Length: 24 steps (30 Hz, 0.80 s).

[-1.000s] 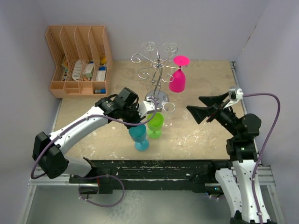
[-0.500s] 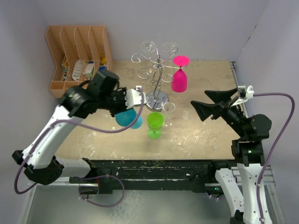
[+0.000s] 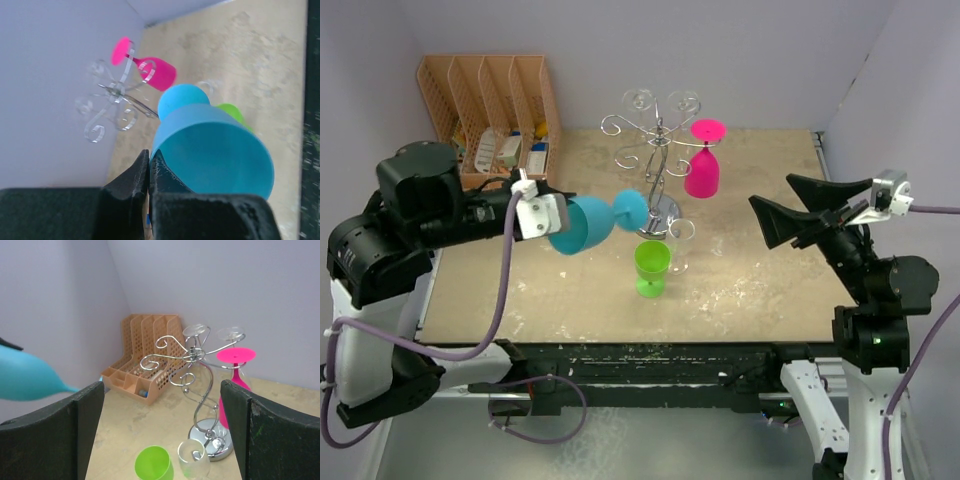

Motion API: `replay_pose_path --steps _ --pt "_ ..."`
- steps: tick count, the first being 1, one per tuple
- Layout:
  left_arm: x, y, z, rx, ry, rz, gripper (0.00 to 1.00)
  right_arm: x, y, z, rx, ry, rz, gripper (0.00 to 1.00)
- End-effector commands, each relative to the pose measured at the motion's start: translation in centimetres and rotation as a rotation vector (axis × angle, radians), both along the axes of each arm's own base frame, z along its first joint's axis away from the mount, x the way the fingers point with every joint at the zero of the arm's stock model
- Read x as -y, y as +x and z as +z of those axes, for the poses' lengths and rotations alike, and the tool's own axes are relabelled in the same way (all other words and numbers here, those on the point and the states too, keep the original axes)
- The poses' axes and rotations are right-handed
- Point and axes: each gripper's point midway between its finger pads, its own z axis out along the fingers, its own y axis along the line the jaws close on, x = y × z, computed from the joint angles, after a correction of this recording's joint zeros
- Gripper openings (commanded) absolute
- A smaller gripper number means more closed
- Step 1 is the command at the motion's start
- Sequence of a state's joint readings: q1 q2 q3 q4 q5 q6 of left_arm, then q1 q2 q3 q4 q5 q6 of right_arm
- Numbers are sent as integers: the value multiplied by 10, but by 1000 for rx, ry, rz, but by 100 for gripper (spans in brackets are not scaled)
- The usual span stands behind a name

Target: Place the wine glass upside down on the wine glass rack

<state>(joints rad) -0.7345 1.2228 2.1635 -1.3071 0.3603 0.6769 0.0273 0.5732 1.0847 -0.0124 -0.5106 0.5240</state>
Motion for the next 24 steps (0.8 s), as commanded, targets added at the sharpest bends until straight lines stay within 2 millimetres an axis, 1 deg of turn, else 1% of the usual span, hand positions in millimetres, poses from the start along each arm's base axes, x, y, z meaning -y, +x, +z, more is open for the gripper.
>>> replay_pose_path --steps 1,4,5,6,8,10,13,15,16,19,24 --pt "6 22 97 460 -258 26 0 -2 -8 20 36 40 19 100" --pt "9 36 127 731 -336 61 0 -5 -8 22 26 83 49 100" --pt "10 40 133 806 -355 75 0 -6 -8 23 22 95 55 99" --pt "11 40 142 893 -383 84 0 -6 -8 25 22 106 58 98" --pt "17 34 147 1079 -400 70 0 -7 -6 26 14 133 71 96" --pt "25 25 145 1250 -415 57 0 -14 -7 29 22 146 129 92" --pt "43 8 144 1450 -474 71 0 -23 -11 38 67 175 209 88" --pt "62 0 128 1572 -466 62 0 -25 -15 49 123 203 250 84" --pt "65 -10 127 1650 -488 64 0 -26 -12 47 127 225 269 83" --pt "83 -25 115 1750 -498 34 0 -29 -8 54 172 290 339 78" --pt "100 -33 100 1814 -468 -14 0 -26 -2 70 250 400 407 63"
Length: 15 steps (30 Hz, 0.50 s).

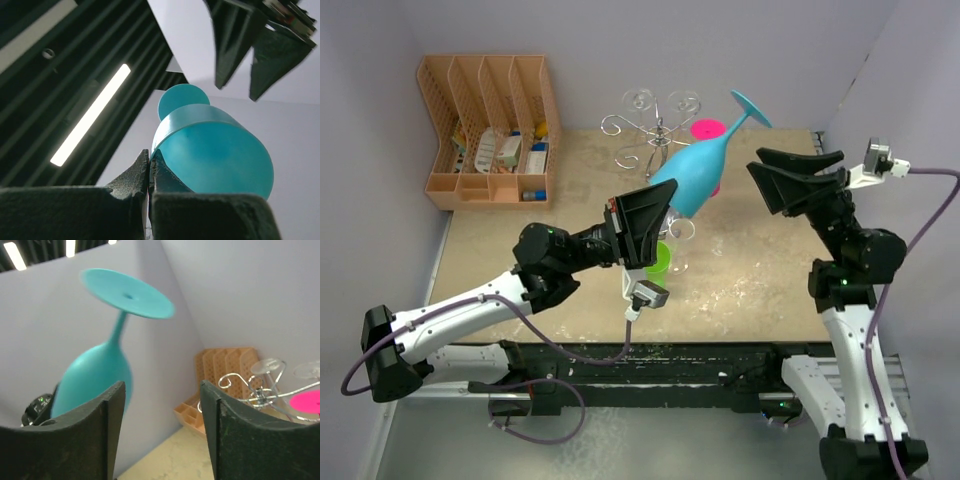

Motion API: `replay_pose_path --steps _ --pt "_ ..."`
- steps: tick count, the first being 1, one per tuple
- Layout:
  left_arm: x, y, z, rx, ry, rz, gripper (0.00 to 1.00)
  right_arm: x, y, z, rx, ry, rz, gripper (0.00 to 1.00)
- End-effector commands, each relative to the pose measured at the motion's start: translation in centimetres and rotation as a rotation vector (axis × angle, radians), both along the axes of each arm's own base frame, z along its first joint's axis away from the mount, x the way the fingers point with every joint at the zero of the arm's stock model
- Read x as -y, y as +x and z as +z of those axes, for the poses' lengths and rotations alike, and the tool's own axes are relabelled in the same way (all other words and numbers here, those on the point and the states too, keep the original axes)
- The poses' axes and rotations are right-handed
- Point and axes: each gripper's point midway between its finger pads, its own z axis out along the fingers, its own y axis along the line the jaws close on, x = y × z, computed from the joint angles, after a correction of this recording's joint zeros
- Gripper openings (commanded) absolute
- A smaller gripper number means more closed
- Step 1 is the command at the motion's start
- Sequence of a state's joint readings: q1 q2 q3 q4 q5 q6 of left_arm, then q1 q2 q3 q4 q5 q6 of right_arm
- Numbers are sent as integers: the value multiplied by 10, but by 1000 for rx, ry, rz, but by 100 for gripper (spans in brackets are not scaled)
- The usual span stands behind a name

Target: Place the wine glass upside down on the wine glass rack

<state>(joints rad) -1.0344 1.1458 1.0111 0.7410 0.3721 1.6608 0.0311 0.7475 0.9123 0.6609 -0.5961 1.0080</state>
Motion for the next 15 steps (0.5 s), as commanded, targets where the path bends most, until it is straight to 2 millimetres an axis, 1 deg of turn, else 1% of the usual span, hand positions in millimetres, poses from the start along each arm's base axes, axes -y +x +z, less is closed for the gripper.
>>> replay_pose_path --steps 1,2,3,4,5,6,7,8,12,13,15 --pt "-35 -42 45 263 -170 22 0 1 -28 44 202 131 99 60" --pt "-33 -44 42 277 -163 18 0 1 -29 47 215 143 102 56" --pt "-30 -46 39 289 -153 17 0 2 -26 48 213 153 100 46" --pt "-29 -47 37 299 -148 16 0 2 -25 49 215 161 107 41" --pt "-28 -48 36 306 -144 16 0 1 -26 51 227 167 122 32" --pt "-26 -47 35 308 -138 16 0 0 -29 54 246 174 140 30" --pt "-24 -47 34 308 -133 17 0 -1 -33 56 261 182 157 30" --pt "-23 -46 33 307 -131 19 0 -2 -36 58 274 188 171 33" --pt "-17 -46 28 317 -115 12 0 -8 -43 64 304 194 205 48" --pt "-15 -47 27 325 -110 8 0 -11 -44 65 309 192 212 50" --pt "-11 -47 25 332 -102 3 0 -17 -44 67 315 186 223 51"
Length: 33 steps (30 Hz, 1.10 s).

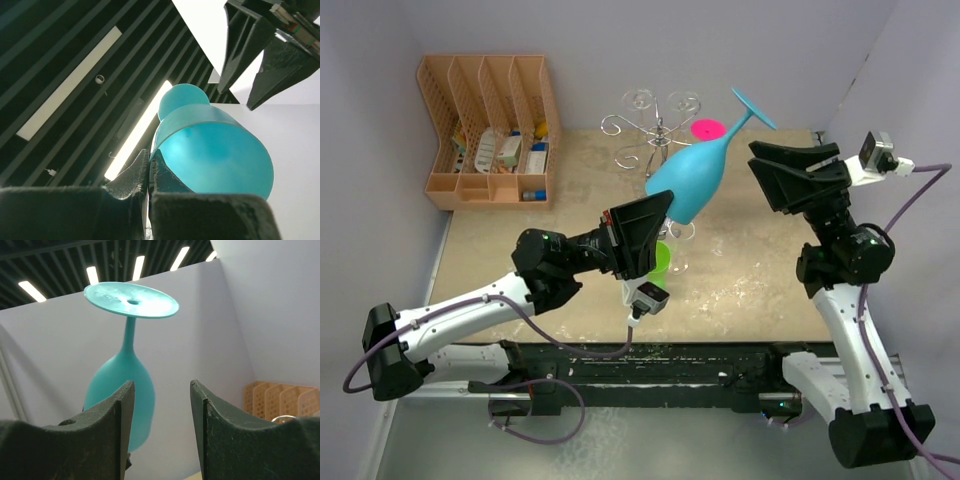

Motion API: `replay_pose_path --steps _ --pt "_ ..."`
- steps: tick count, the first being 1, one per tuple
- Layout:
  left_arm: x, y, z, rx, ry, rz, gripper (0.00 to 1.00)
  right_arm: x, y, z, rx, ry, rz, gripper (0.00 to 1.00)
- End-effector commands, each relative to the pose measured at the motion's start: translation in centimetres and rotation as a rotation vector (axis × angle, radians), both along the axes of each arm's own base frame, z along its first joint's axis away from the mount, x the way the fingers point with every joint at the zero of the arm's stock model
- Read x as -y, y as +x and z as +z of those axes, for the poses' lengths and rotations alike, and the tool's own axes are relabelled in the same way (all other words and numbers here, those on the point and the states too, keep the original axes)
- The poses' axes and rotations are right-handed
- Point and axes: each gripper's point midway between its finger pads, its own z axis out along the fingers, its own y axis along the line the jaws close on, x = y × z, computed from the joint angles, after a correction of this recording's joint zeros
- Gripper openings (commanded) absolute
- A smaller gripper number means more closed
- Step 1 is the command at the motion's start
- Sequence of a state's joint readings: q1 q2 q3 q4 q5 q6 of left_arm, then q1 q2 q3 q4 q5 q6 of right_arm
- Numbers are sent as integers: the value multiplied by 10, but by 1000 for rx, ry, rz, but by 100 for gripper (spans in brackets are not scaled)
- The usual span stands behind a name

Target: Place the wine glass upside down on the wine glass rack

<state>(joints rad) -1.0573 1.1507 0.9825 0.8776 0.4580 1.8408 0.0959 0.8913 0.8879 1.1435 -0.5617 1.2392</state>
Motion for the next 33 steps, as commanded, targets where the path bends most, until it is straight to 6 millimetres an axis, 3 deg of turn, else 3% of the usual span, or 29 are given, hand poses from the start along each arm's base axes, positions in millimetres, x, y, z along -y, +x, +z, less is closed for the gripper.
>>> replay_pose_path --steps 1,11,16,20,25,33 --pt "-1 -15 8 88 -37 -13 0 -7 -28 30 140 30 34 52" --pt "14 -17 2 107 -10 -24 0 -16 -34 44 188 64 79 50" --pt "18 -16 -2 112 1 -21 0 -16 -38 48 208 80 93 37" --pt "21 -15 -5 113 10 -20 0 -15 -42 49 222 99 100 35" --pt "25 -13 -4 112 11 -15 0 -18 -43 49 224 101 112 14" --pt "30 -5 7 113 -9 15 0 -29 -41 35 188 119 134 20"
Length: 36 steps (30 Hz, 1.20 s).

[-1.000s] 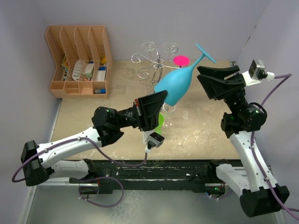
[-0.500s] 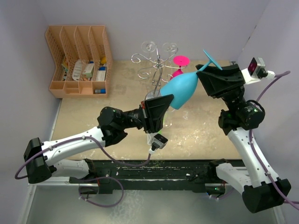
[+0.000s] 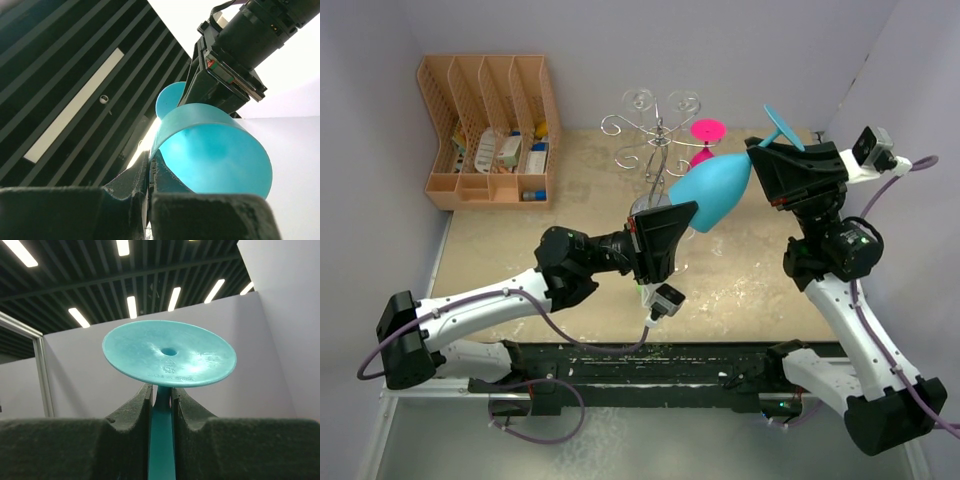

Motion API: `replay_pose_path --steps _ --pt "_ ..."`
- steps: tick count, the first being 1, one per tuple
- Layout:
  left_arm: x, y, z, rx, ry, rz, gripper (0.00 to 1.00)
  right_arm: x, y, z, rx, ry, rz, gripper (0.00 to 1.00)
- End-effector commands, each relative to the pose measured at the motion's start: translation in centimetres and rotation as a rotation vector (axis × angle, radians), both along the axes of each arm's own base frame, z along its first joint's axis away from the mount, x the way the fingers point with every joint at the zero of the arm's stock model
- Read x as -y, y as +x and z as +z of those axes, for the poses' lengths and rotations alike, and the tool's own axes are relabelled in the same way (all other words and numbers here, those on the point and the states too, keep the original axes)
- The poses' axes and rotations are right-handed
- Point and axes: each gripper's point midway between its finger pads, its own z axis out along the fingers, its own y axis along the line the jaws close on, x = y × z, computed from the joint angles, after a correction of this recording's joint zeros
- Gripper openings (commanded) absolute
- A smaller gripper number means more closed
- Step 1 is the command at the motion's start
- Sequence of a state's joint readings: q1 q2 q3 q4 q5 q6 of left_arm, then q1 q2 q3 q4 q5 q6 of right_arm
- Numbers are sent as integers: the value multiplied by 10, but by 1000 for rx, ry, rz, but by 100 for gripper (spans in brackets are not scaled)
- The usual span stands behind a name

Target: Place the wine glass upside down on the wine glass rack

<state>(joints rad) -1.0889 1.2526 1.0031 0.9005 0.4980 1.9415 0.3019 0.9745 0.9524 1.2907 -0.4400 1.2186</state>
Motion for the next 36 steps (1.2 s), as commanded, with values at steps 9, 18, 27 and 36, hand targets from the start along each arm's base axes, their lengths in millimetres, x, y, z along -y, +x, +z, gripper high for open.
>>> replay_pose_path --steps 9,18,27,36 --pt "0 1 28 42 -61 26 0 -20 -16 -6 56 31 42 12" --pt "8 8 23 21 -36 47 0 -16 -26 3 66 44 -60 0" --pt "-6 6 15 -4 -24 74 47 40 -49 46 90 -35 -473 0" --pt "-57 32 6 -202 -102 228 78 69 -28 38 -11 -128 -725 0"
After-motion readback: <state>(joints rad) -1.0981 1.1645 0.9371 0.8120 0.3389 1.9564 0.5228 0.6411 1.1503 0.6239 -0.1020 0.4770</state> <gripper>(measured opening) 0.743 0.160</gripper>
